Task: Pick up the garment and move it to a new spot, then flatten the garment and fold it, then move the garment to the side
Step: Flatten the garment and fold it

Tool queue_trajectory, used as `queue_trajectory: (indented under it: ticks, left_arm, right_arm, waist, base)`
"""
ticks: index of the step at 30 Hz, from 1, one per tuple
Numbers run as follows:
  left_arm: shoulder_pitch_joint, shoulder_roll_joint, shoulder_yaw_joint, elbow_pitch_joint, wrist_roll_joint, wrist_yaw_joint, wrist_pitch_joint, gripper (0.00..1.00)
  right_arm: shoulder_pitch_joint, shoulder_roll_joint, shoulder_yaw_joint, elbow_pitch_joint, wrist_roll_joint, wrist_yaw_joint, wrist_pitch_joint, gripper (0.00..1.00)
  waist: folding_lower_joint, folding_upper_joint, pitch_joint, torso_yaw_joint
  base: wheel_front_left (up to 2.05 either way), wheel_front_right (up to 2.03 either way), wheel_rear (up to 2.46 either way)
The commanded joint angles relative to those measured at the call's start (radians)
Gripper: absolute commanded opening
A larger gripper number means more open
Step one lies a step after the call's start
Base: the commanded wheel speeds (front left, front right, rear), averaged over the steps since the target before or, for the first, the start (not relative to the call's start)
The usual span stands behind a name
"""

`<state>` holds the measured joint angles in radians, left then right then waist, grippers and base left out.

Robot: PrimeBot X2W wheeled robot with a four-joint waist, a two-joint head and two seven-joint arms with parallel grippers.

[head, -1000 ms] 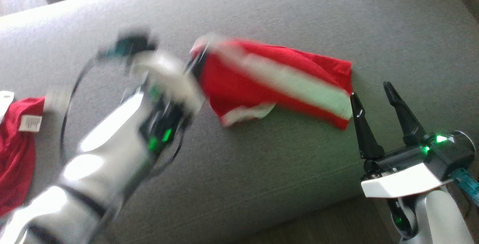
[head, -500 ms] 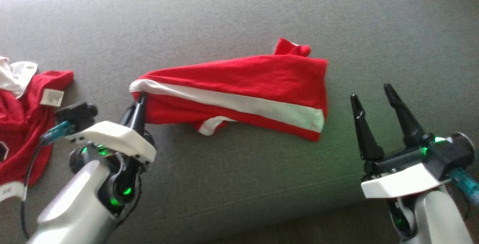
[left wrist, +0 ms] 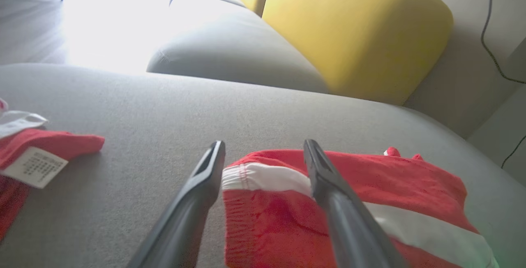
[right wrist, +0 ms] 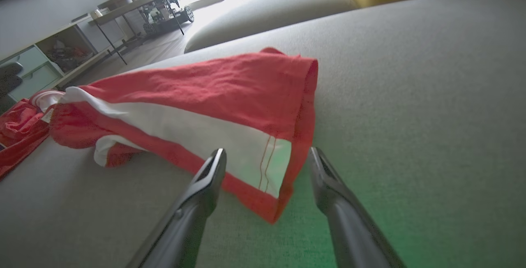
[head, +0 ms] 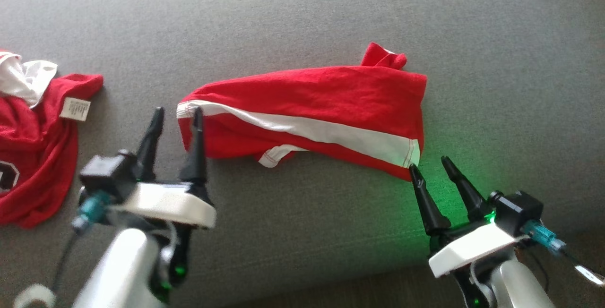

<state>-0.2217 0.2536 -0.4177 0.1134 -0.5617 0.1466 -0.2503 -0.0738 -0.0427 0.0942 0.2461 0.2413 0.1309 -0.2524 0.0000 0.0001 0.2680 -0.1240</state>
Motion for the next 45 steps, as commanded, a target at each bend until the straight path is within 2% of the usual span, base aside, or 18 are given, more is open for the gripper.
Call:
queue_trajectory:
  ticks: [1, 4, 9, 17, 24, 25, 26, 27, 30, 31, 34, 38, 39, 40, 42, 45]
  left_arm:
    - [0.007, -0.012, 0.042, -0.063, 0.062, -0.005, -0.011, 1.0]
    - [0.053, -0.06, 0.054, -0.119, 0.175, -0.013, -0.011, 1.0]
    - [0.106, -0.121, 0.067, -0.13, 0.262, -0.044, -0.011, 1.0]
    - [0.134, -0.172, 0.097, -0.114, 0.312, -0.088, -0.011, 1.0]
    - [0.148, -0.189, 0.125, -0.108, 0.335, -0.111, -0.011, 1.0]
    - [0.149, -0.191, 0.128, -0.107, 0.34, -0.114, -0.011, 1.0]
    - [0.149, -0.191, 0.128, -0.107, 0.34, -0.114, -0.011, 1.0]
    - [0.15, -0.192, 0.13, -0.107, 0.344, -0.117, -0.011, 1.0]
    - [0.155, -0.196, 0.136, -0.105, 0.352, -0.122, -0.011, 1.0]
    - [0.156, -0.197, 0.137, -0.104, 0.354, -0.124, -0.011, 1.0]
    - [0.16, -0.199, 0.14, -0.103, 0.36, -0.127, -0.011, 1.0]
    - [0.167, -0.201, 0.146, -0.103, 0.368, -0.129, -0.011, 1.0]
    - [0.168, -0.201, 0.147, -0.103, 0.369, -0.13, -0.011, 1.0]
    - [0.169, -0.202, 0.148, -0.103, 0.37, -0.13, -0.011, 1.0]
    - [0.171, -0.202, 0.148, -0.104, 0.371, -0.131, -0.011, 1.0]
    - [0.173, -0.203, 0.149, -0.102, 0.37, -0.134, -0.011, 1.0]
  right_arm:
    - [-0.044, -0.008, 0.026, -0.006, 0.013, 0.0, -0.009, 1.0]
    - [-0.075, -0.008, 0.032, 0.052, 0.085, 0.0, -0.009, 1.0]
    - [-0.133, -0.008, 0.05, 0.153, 0.195, 0.0, -0.009, 1.0]
    - [-0.168, -0.008, 0.075, 0.273, 0.268, 0.0, -0.009, 1.0]
    - [-0.177, -0.008, 0.083, 0.278, 0.301, 0.0, -0.009, 1.0]
    - [-0.176, -0.008, 0.084, 0.273, 0.31, 0.0, -0.009, 0.95]
    - [-0.176, -0.008, 0.084, 0.273, 0.31, 0.0, -0.009, 0.95]
    - [-0.174, -0.008, 0.084, 0.269, 0.313, 0.0, -0.009, 0.87]
    - [-0.17, -0.008, 0.083, 0.261, 0.323, 0.0, -0.009, 0.47]
    - [-0.168, -0.008, 0.082, 0.259, 0.324, 0.0, -0.009, 0.43]
    - [-0.161, -0.008, 0.075, 0.25, 0.33, 0.0, -0.009, 0.42]
    - [-0.144, -0.008, 0.061, 0.232, 0.323, 0.0, -0.009, 0.42]
    - [-0.14, -0.008, 0.052, 0.233, 0.315, 0.0, -0.009, 0.47]
    - [-0.136, -0.008, 0.044, 0.233, 0.302, 0.0, -0.009, 0.65]
    - [-0.13, -0.008, 0.032, 0.226, 0.287, 0.0, -0.009, 0.95]
    - [-0.123, -0.008, 0.032, 0.215, 0.299, 0.0, -0.009, 0.98]
  waist:
    - [0.0, -0.0001, 0.003, 0.007]
    - [0.0, -0.0001, 0.007, 0.016]
    - [0.0, -0.0001, 0.004, 0.04]
    - [0.0, -0.0001, -0.006, 0.071]
    - [0.0, -0.0001, -0.015, 0.083]
    - [0.0, -0.0001, -0.016, 0.084]
    - [0.0, -0.0001, -0.016, 0.084]
    - [0.0, -0.0001, -0.017, 0.084]
    - [0.0, -0.0001, -0.022, 0.084]
    - [0.0, -0.0001, -0.024, 0.084]
    - [0.0, -0.0001, -0.029, 0.082]
    - [0.0, -0.0001, -0.036, 0.076]
    - [0.0, -0.0001, -0.038, 0.075]
    - [0.0, -0.0001, -0.039, 0.074]
    - [0.0, -0.0001, -0.04, 0.072]
    - [0.0, -0.0001, -0.041, 0.068]
  base:
    - [0.0, 0.0, 0.0]
    - [0.0, 0.0, 0.0]
    - [0.0, 0.0, 0.0]
    - [0.0, 0.0, 0.0]
    - [0.0, 0.0, 0.0]
    - [0.0, 0.0, 0.0]
    - [0.0, 0.0, 0.0]
    - [0.0, 0.0, 0.0]
    - [0.0, 0.0, 0.0]
    - [0.0, 0.0, 0.0]
    - [0.0, 0.0, 0.0]
    - [0.0, 0.0, 0.0]
    - [0.0, 0.0, 0.0]
    - [0.0, 0.0, 0.0]
    - [0.0, 0.0, 0.0]
    - [0.0, 0.0, 0.0]
